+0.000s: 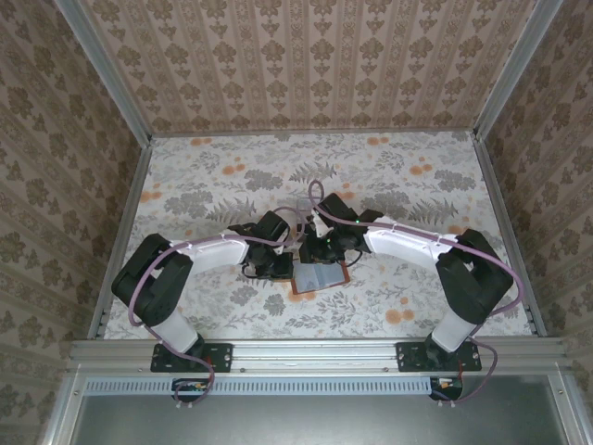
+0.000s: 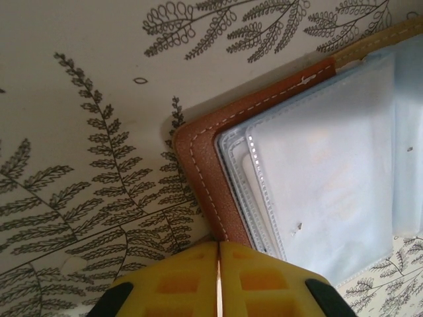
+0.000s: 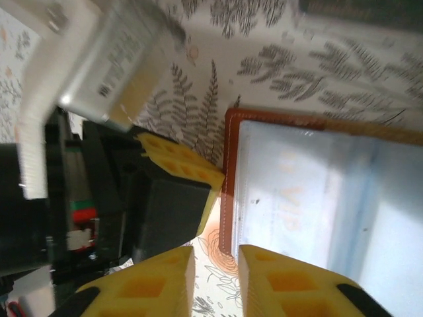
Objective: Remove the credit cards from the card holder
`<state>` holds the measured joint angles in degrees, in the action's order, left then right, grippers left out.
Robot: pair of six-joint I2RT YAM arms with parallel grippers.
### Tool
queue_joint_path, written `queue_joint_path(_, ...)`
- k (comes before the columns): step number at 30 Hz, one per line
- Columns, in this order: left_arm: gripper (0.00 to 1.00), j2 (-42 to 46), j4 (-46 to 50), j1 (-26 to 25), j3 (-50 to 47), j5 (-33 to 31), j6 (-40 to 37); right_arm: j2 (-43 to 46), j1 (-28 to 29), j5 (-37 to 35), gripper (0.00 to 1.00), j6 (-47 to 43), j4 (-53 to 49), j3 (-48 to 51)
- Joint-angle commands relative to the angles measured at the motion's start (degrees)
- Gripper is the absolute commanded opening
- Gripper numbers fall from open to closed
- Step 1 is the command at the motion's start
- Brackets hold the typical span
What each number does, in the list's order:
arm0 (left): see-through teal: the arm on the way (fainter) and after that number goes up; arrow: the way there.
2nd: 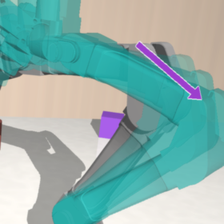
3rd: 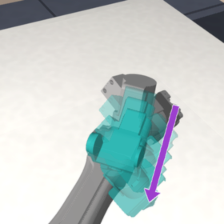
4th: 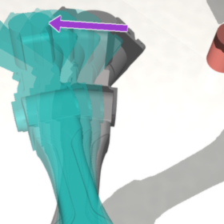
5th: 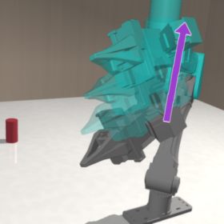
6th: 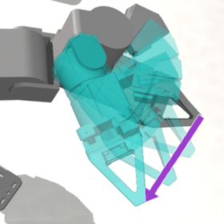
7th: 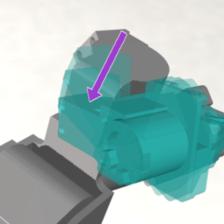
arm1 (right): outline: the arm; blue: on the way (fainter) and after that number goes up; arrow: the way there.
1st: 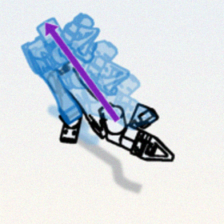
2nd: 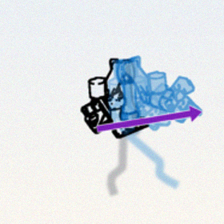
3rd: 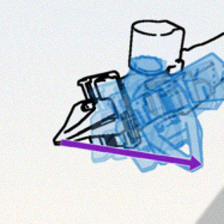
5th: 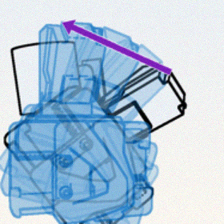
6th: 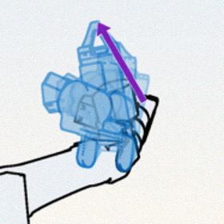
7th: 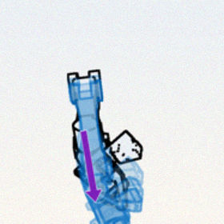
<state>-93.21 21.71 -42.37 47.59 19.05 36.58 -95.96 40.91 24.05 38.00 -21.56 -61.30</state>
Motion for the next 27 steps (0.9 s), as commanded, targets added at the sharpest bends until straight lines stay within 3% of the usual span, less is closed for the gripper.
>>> queue_joint_path(1,0.1,0.99,-0.66,-0.4,-2.42,0.04,1.79,-2.07,0.9,3.48,0.2,3.51,3.29,1.09)
queue_joint_path(5,0.1,1.08,-2.4,-0.26,-3.62,0.37,2.57,-4.79,1.15,5.48,0.14,4.43,5.11,1.1)
queue_joint_path(14,0.09,1.5,-3.47,0.03,-4.47,0.86,2.83,-9.66,1.85,5.5,0.15,4.83,6.14,0.3)
queue_joint_path(27,0.09,2.61,-2.6,1.03,-4.65,1.16,2.01,-11.06,3.22,-9.33,0.31,-0.78,-8.65,-4.21)
